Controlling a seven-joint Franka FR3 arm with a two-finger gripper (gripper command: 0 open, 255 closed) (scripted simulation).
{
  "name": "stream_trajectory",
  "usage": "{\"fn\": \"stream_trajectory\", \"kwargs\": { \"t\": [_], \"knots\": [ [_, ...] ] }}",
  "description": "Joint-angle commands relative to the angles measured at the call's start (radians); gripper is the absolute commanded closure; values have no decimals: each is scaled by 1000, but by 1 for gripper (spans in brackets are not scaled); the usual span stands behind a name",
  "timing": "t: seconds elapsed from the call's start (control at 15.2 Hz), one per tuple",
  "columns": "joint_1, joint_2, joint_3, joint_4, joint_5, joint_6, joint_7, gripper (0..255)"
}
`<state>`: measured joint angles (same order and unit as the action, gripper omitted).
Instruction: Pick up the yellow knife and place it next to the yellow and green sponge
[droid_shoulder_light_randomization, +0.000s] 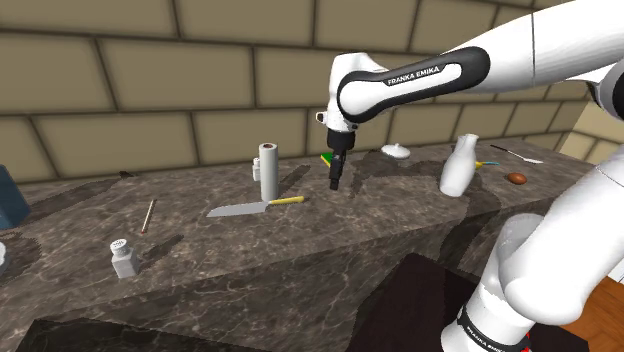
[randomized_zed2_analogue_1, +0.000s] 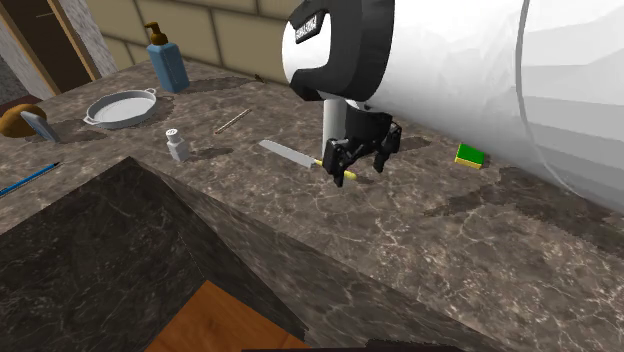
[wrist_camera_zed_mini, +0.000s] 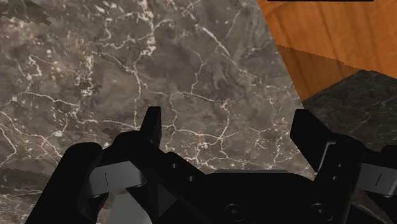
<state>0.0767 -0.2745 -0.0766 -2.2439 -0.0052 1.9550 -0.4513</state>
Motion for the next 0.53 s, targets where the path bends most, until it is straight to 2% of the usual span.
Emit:
{"fn": "stream_trajectory", "kwargs": {
  "t": [0.0, 0.46],
  "knots": [
    [12, 85, -4, 60, 6, 28, -54, 0],
    [39, 347, 9, 265, 29, 94, -221, 0]
  ]
}}
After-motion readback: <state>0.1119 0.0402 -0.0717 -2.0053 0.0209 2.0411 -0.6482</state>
